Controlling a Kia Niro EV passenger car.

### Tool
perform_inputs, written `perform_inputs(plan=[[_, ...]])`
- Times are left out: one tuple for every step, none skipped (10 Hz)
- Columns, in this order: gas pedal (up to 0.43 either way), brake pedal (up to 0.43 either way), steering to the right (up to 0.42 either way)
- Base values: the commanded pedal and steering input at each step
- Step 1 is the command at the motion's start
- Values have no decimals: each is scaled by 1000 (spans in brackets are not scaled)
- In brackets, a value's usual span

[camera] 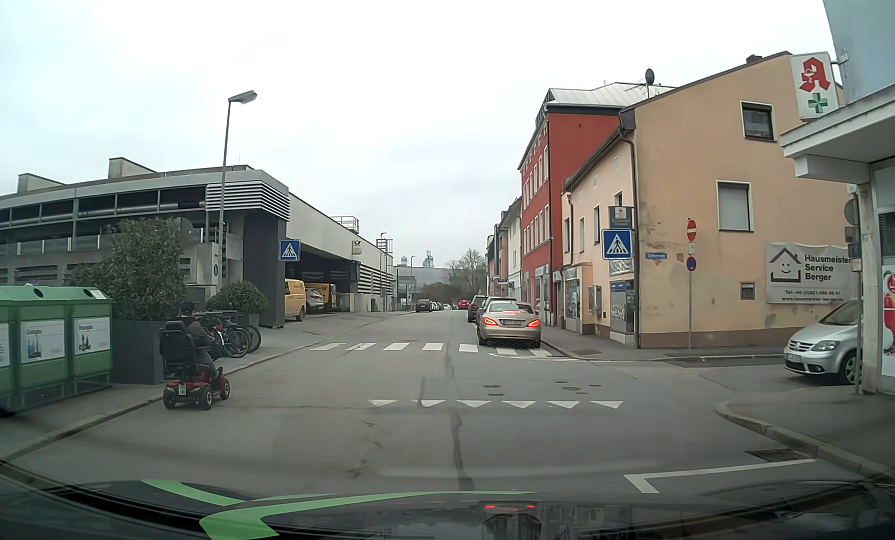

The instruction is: Follow the waypoints while adhering to traffic rules and regulations

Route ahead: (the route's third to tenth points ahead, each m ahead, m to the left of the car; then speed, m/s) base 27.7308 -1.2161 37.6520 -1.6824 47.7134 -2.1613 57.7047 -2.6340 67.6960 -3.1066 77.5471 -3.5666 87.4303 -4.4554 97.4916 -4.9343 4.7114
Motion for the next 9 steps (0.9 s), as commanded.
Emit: perform_inputs(plan=[[0, 0, -29], [0, 18, -29], [0, 134, -29], [0, 207, -29], [0, 220, -29], [0, 226, -29], [0, 232, -29], [0, 232, -30], [0, 238, -33]])
